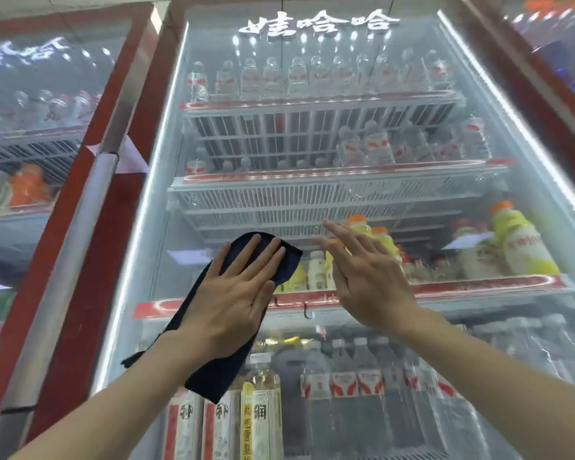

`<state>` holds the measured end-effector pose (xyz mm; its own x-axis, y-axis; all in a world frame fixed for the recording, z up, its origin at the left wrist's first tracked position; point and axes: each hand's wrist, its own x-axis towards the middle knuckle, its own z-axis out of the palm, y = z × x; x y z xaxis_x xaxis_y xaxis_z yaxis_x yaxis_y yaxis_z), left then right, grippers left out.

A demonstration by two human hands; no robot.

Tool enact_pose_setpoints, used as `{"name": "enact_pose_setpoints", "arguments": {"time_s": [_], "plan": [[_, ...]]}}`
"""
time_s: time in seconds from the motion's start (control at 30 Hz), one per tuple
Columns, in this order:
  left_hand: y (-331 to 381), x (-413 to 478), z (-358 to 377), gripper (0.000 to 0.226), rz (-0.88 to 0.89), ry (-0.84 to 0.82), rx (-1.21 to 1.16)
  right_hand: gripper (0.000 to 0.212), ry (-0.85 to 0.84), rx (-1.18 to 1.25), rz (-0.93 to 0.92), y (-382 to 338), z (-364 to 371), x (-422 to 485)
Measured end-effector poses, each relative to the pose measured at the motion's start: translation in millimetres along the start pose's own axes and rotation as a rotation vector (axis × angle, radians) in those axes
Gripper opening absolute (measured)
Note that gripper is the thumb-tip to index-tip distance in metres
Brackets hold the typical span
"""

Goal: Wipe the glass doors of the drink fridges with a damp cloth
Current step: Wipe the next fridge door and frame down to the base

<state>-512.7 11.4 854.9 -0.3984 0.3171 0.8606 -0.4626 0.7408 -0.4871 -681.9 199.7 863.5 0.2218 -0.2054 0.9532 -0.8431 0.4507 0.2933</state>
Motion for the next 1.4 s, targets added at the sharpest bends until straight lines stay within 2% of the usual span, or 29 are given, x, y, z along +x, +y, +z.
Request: {"name": "enact_pose_setpoints", "arguments": {"time_s": [0.1,0.23,0.37,0.47,0.57,0.63,0.73,0.93,1.03,1.13,1.17,1.27,1.4], "plan": [[-21,34,-10,0.059,0.028,-0.034,0.0,0.057,0.012,0.001,-0.01,1,-1,0],[-27,78,-13,0.063,-0.115,-0.037,0.038,0.058,0.014,0.02,-0.024,2,-1,0],[-4,60,-10,0.065,-0.177,-0.01,0.011,0.054,0.03,0.056,-0.031,3,-1,0],[26,31,-2,0.065,-0.086,-0.023,-0.008,0.046,0.059,0.121,-0.033,4,2,2],[16,45,-6,0.065,0.031,-0.053,0.0,0.037,0.087,0.106,-0.08,22,-5,5],[0,76,-14,0.061,-0.023,-0.028,-0.002,0.033,0.135,0.014,-0.051,42,-13,8],[2,103,-10,0.056,-0.173,0.001,0.003,0.037,0.157,0.025,0.069,58,-16,4],[44,80,0,0.061,-0.285,0.041,-0.016,0.042,0.146,0.097,0.083,60,-15,2],[82,51,8,0.063,-0.172,0.025,-0.003,0.041,0.091,0.177,0.061,65,-19,7],[49,75,-2,0.059,-0.005,-0.031,-0.004,0.037,0.082,0.073,-0.011,93,-31,6],[30,93,-7,0.058,-0.009,-0.033,-0.002,0.036,0.093,0.029,-0.024,103,-33,4],[3,129,-13,0.059,-0.177,-0.016,0.055,0.035,0.094,0.063,0.011,114,-32,-3],[42,96,-4,0.064,-0.251,-0.012,0.024,0.033,0.1,0.055,0.006,109,-28,-4]]}}
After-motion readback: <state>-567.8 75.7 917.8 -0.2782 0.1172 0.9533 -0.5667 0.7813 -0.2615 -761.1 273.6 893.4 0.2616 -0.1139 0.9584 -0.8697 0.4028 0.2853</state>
